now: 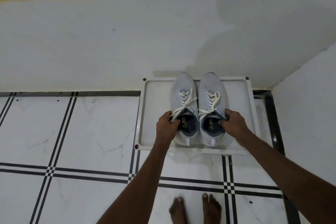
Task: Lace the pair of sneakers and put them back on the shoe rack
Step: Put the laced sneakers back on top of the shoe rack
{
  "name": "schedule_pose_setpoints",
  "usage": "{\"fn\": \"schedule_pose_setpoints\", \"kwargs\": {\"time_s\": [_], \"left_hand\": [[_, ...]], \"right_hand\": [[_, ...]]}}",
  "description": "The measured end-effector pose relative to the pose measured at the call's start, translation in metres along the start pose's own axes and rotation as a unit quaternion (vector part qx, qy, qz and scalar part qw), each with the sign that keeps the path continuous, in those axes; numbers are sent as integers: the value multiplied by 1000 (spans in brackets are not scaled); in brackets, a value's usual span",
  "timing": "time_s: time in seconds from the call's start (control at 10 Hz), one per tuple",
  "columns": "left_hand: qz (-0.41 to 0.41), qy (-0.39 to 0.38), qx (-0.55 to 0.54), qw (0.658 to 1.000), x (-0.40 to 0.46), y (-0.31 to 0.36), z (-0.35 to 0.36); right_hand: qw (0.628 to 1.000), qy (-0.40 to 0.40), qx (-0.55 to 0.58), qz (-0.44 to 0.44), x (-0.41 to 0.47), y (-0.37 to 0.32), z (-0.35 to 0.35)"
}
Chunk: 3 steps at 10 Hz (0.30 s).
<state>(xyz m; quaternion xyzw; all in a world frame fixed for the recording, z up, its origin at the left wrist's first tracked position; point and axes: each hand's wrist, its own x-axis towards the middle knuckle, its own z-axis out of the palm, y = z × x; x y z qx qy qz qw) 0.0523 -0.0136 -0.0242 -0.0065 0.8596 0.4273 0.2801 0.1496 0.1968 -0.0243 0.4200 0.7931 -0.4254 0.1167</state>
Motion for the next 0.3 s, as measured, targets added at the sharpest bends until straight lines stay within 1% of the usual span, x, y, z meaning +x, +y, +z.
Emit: {"fn": "schedule_pose_setpoints", "kwargs": {"time_s": [0.1, 0.2, 0.3], "left_hand": [[-10, -15, 11, 1000, 10, -15, 14], [-11, -14, 5, 1000, 16, -26, 18], [-15, -20, -1, 1000, 13, -22, 20]], "right_hand": [[1000, 1, -11, 6, 14, 12, 9], [1000, -5, -7, 9, 20, 19, 13], [1000, -6, -1, 9, 18, 21, 16]]}}
